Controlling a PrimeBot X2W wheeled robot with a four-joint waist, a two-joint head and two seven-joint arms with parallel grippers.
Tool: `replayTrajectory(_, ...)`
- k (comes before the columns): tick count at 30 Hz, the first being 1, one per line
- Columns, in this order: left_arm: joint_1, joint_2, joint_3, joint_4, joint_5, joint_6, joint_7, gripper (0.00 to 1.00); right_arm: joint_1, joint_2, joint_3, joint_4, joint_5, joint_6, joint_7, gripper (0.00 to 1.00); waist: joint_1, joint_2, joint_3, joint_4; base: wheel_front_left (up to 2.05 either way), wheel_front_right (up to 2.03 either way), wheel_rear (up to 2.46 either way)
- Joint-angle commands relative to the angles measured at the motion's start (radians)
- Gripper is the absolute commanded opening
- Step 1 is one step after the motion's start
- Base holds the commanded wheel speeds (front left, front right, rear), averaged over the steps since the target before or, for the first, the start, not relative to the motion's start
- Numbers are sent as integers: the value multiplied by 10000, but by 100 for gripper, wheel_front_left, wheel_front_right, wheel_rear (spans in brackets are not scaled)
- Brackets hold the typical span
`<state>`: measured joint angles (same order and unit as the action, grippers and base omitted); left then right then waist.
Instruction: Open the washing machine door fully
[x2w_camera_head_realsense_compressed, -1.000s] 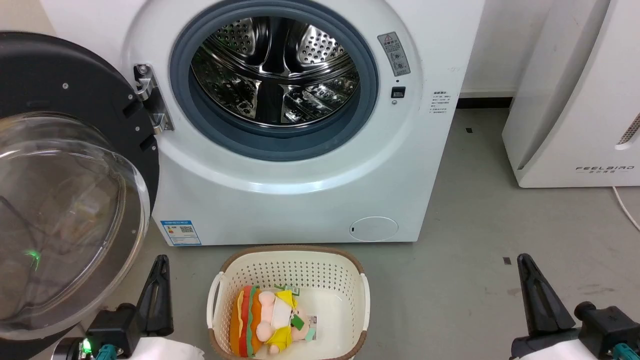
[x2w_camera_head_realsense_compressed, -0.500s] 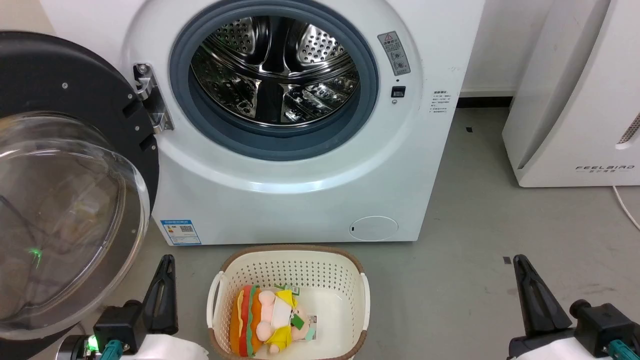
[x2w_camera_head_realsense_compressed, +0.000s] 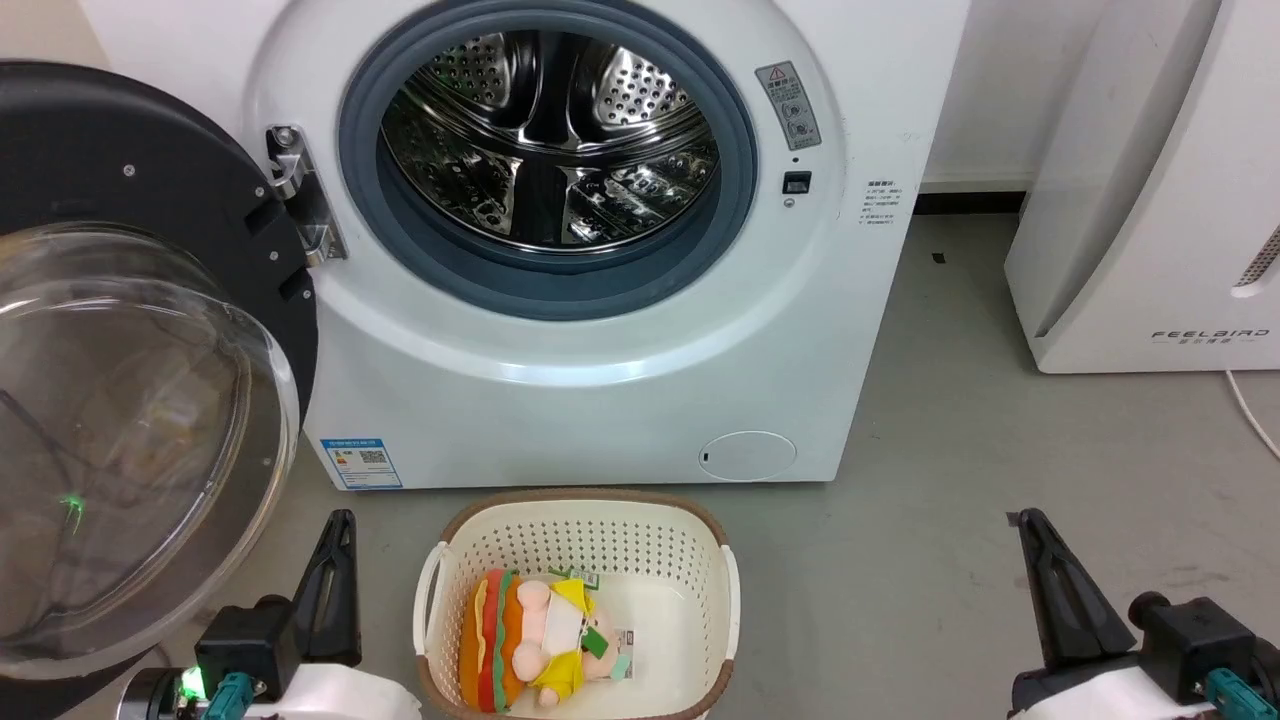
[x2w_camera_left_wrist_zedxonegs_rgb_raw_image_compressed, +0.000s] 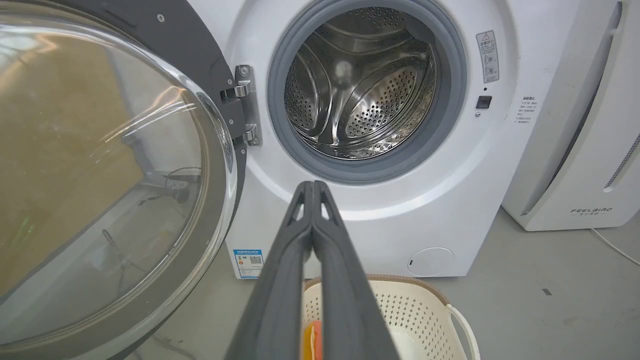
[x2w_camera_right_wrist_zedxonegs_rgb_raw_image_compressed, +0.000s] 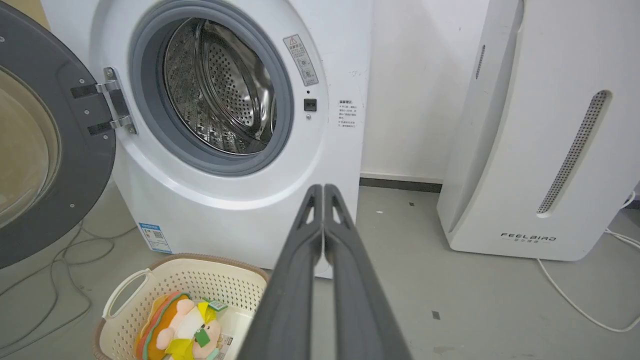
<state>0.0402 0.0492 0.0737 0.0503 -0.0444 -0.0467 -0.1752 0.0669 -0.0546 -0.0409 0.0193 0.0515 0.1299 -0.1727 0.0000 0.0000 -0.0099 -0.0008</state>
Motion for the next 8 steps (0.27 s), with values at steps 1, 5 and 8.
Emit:
replayTrajectory(1, -118, 5, -35, -67, 78, 62, 47, 0, -181, 15, 28, -59, -93, 3, 46, 0, 0, 0, 2, 0, 0, 0, 0)
replayTrajectory(5, -132, 5, -69, -88, 96, 82, 129, 0, -205, 16, 47, -66, -113, 3, 127, 0, 0, 0, 6, 1, 0, 0, 0)
replayTrajectory(8, -142, 5, -95, -104, 109, 97, 192, 0, -223, 17, 61, -70, -129, 3, 189, 0, 0, 0, 10, 1, 0, 0, 0)
